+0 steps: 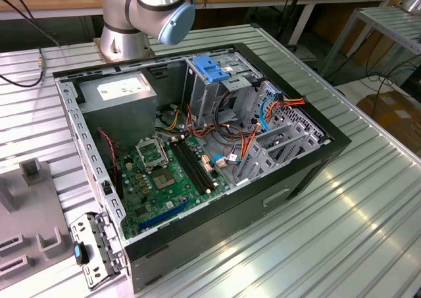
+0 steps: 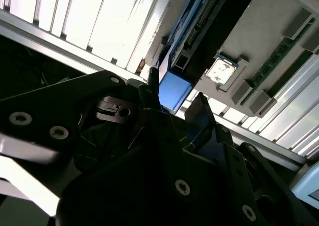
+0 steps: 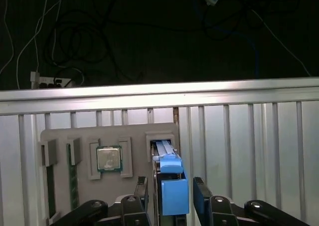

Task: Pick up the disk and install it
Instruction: 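Pick up the disk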

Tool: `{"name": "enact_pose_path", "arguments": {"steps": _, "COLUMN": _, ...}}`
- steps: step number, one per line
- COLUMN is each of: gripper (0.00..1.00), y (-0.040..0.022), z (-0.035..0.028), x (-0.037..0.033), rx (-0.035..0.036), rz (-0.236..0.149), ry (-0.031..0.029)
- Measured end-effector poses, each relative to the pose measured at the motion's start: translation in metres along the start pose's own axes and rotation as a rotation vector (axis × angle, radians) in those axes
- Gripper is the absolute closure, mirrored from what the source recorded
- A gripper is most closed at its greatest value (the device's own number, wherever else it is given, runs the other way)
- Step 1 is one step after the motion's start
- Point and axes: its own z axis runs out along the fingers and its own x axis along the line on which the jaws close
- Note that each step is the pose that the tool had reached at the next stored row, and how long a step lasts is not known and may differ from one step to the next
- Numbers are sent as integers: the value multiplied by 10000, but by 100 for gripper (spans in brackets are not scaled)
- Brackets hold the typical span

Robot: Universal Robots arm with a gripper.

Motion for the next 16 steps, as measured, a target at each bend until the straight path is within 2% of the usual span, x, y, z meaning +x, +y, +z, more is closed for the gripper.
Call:
{"name": "enact_pose_path", "arguments": {"steps": 4, "gripper": 51, "y": -1, "z": 85, "x": 9, "rx": 0, "rz": -3, "ry": -6}}
{"name": "enact_pose_path", "arguments": {"steps": 7, "gripper": 51, "y": -1, "z": 182, "x": 20, "rx": -18, "rz": -3, "ry": -6}}
{"name": "enact_pose_path", "arguments": {"steps": 16, "gripper": 51, "y": -5, "z": 274, "x": 19, "rx": -23, "rz": -3, "ry": -6}}
